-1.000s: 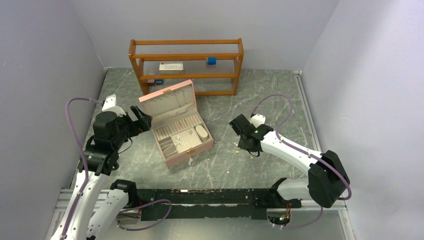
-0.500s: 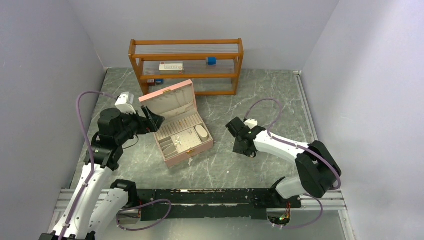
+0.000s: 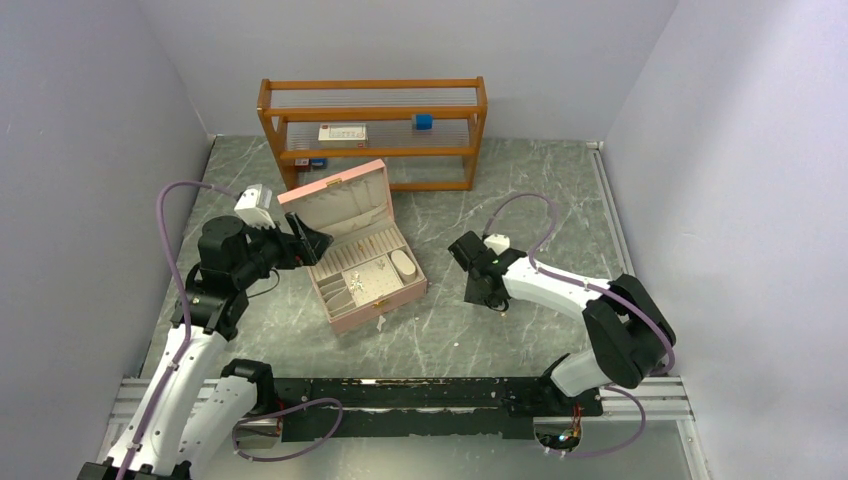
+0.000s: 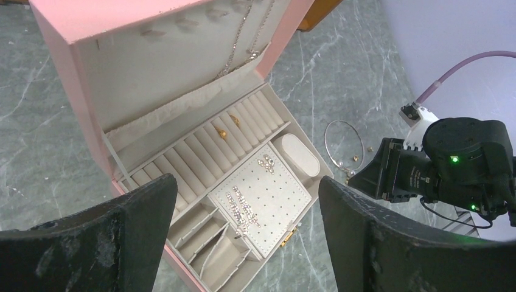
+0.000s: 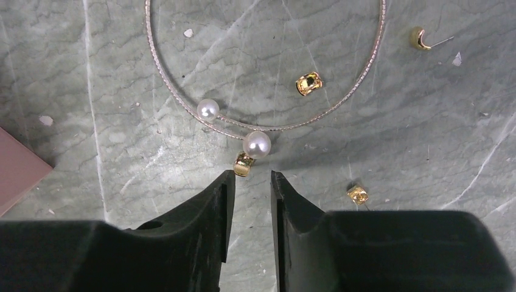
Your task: Organize the mixed jewelry
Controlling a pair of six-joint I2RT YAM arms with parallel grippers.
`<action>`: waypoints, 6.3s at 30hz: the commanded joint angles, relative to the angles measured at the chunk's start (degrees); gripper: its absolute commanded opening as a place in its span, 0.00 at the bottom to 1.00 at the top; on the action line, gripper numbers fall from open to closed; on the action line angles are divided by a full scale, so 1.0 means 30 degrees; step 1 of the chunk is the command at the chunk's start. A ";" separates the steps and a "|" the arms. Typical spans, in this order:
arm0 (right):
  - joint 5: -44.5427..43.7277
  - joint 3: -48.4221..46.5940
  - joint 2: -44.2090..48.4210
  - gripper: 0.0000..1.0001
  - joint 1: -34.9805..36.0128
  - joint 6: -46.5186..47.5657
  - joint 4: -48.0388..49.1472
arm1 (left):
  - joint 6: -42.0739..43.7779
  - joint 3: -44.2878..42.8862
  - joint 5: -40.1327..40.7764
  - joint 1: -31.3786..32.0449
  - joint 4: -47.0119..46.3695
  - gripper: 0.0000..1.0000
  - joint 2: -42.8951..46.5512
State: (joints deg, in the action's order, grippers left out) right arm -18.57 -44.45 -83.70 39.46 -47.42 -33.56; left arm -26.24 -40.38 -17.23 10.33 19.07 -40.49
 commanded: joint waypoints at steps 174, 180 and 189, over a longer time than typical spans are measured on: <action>0.9654 0.2417 0.8280 0.48 -0.1076 -0.3533 1.4001 | -1.5101 0.1218 -0.6205 0.7271 -0.8731 0.05 -0.6627; 0.8811 0.4300 0.8242 0.48 -0.0964 -0.3359 1.2975 | -0.4794 -0.5707 -0.1609 0.7166 0.5435 0.05 -0.8561; 0.8084 0.7367 0.8611 0.47 0.0088 -0.2628 1.3698 | 0.0316 -1.1115 0.4465 0.8135 1.2648 0.05 -1.2415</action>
State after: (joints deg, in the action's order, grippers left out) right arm 7.46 -24.53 -57.91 38.39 -56.73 5.69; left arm -34.98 -68.10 -14.28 33.19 42.28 -74.56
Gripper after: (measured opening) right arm 0.476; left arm 0.103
